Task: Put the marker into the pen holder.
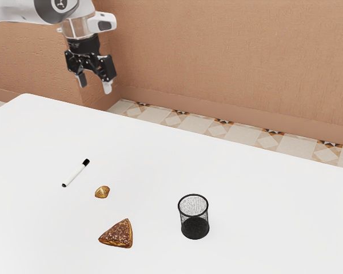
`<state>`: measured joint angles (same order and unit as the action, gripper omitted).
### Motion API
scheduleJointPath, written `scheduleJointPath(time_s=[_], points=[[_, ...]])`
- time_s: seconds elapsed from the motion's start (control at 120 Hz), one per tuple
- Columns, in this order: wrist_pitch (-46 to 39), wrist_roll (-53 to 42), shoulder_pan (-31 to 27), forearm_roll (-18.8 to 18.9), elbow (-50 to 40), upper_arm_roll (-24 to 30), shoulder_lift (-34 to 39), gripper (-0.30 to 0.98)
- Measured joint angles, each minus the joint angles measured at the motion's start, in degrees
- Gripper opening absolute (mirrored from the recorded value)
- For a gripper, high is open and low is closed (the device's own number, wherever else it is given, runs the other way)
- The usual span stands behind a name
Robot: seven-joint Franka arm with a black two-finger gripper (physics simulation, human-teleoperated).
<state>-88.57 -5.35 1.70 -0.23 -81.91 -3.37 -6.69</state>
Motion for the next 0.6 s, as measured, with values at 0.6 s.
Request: scheduleJointPath(time_s=[0.6], points=[[-11.0,0.9,0.4,4.7,-26.1,-6.3,7.9,0.69]])
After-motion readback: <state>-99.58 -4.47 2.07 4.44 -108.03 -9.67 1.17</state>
